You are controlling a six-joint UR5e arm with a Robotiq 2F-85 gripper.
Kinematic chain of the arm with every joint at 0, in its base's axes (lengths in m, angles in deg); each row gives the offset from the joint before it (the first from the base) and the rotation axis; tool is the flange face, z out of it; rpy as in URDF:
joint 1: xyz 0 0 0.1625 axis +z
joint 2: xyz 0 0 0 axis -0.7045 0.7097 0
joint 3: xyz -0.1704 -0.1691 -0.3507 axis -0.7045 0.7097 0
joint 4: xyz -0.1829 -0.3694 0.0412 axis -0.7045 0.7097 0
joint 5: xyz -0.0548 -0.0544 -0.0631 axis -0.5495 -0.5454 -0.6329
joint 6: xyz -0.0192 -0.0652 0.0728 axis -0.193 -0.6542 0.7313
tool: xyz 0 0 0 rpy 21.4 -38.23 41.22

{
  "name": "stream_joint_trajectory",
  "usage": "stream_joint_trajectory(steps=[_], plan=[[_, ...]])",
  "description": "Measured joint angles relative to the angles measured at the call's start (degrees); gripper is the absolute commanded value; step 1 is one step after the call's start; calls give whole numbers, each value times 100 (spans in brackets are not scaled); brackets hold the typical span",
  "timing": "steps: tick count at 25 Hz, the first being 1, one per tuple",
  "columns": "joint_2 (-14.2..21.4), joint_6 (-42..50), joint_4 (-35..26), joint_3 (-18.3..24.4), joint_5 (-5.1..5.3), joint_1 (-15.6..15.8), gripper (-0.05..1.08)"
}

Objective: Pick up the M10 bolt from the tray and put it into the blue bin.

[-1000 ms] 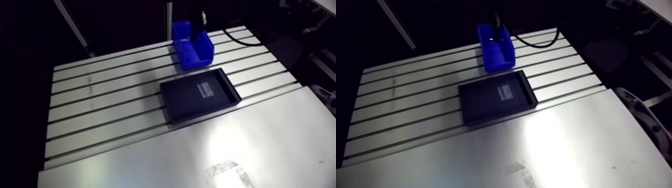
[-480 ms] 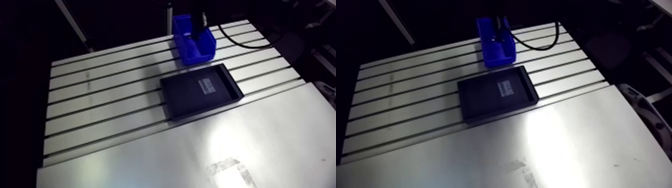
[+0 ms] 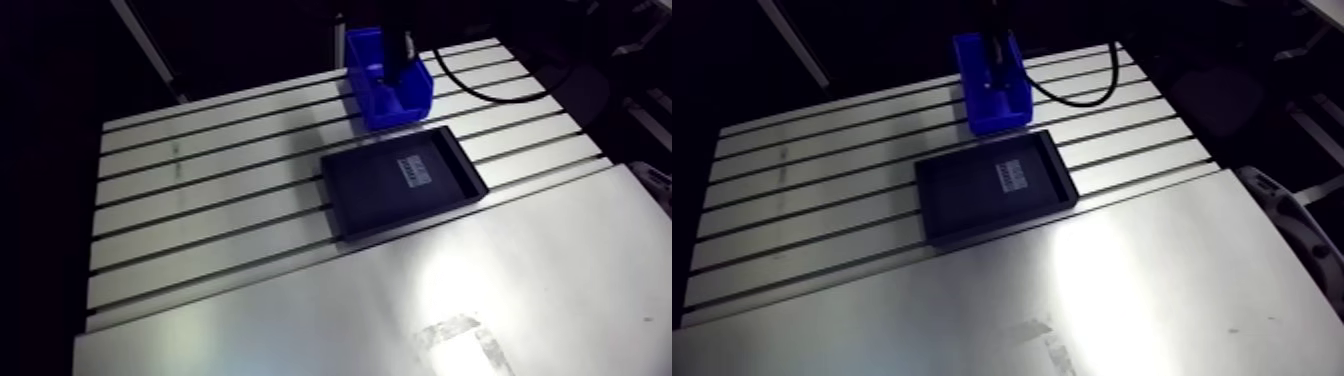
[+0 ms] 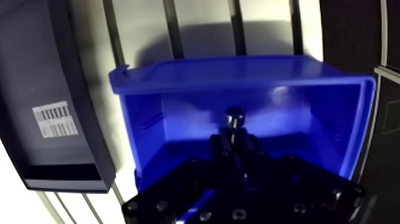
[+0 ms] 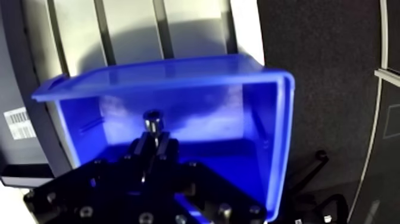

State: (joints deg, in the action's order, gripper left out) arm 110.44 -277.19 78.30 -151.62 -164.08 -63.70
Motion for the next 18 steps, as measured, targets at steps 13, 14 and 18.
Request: stream_joint_trajectory(steps=[13,14,18], plan=[[-25,-9,0,-5,-4,15,34],[-24,-10,0,-4,-4,15,29],[6,-19,-18,11,5,12,4]])
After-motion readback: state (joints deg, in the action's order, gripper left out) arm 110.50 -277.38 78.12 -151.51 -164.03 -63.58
